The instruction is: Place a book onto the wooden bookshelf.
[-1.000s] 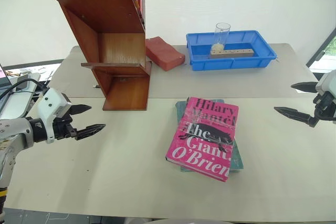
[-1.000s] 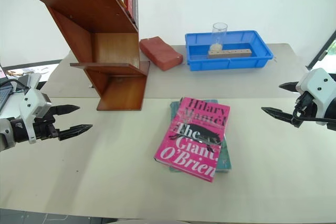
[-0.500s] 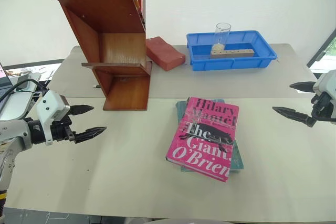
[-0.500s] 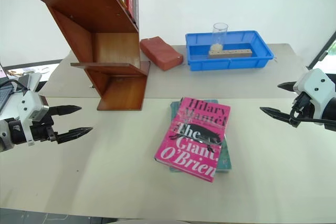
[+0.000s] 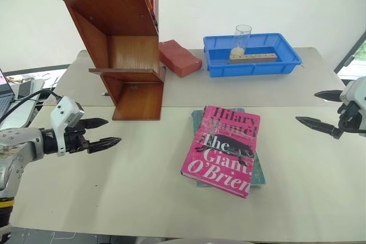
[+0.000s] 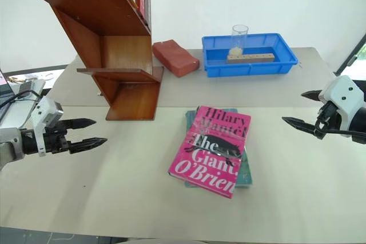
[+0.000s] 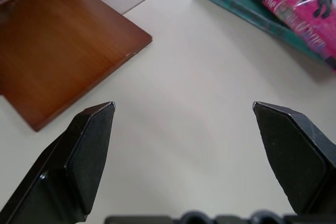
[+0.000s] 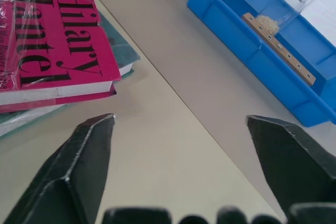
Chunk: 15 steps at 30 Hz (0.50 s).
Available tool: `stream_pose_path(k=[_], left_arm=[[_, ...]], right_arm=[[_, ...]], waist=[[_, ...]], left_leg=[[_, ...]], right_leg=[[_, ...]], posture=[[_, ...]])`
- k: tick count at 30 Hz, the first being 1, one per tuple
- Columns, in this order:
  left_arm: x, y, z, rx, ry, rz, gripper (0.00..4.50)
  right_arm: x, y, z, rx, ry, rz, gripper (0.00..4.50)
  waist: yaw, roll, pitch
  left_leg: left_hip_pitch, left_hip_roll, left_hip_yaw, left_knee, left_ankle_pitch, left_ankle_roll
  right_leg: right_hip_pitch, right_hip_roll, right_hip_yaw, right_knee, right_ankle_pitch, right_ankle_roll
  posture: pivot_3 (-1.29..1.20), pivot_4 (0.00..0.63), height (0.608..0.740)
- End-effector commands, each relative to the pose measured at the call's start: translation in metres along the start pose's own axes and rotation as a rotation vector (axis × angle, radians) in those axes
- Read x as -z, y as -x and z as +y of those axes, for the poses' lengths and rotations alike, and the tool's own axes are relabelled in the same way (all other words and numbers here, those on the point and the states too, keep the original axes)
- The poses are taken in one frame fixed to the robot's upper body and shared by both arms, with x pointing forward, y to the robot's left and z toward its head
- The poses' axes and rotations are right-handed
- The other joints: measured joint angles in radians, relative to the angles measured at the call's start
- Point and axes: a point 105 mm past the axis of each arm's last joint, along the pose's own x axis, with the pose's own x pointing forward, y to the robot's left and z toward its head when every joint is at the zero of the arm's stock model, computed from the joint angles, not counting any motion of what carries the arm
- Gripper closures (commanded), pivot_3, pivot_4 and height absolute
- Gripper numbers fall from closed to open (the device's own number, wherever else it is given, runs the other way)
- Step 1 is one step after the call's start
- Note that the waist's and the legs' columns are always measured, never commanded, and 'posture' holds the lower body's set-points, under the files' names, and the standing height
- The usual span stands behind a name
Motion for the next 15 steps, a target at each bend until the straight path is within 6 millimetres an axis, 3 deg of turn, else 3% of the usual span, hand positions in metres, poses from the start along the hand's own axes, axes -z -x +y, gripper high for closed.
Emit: stream_pose_path(k=[1, 7, 10, 15], left_arm=[[-0.011, -0.023, -0.024, 0.160, 0.116, -0.047, 0.00], [-0.025, -0.064, -0.052, 0.385, 0.362, -0.102, 0.00], [-0.015, -0.092, -0.062, 0.465, 0.552, -0.079, 0.00], [0.001, -0.123, -0.069, 0.475, 0.691, -0.025, 0.00]], right_arm=[[-0.011, 0.001, 0.010, -0.033, 0.079, -0.022, 1.53], [-0.004, -0.013, 0.043, -0.145, 0.108, 0.002, 3.61], [0.006, -0.026, 0.058, -0.189, 0.152, 0.053, 4.47], [0.013, -0.039, 0.064, -0.205, 0.171, 0.087, 4.47]], waist=[[0.004, 0.000, 0.000], [0.000, 0.000, 0.000], [-0.002, 0.000, 0.000], [-0.004, 0.000, 0.001]], left_leg=[[0.000, 0.000, 0.000, 0.000, 0.000, 0.000], [0.003, 0.000, -0.002, 0.000, 0.000, 0.000], [0.007, -0.001, -0.004, 0.000, 0.000, 0.000], [0.013, -0.001, -0.004, -0.001, 0.000, 0.001]], right_leg=[[0.001, 0.000, 0.000, 0.000, 0.000, 0.000], [0.013, 0.001, 0.000, -0.004, 0.000, 0.001], [0.016, 0.002, 0.000, -0.006, -0.001, 0.003], [0.028, 0.002, 0.000, -0.012, -0.001, 0.002]], posture=[[0.00, 0.150, 0.637], [0.00, 0.150, 0.637], [0.00, 0.150, 0.637], [0.00, 0.150, 0.637]])
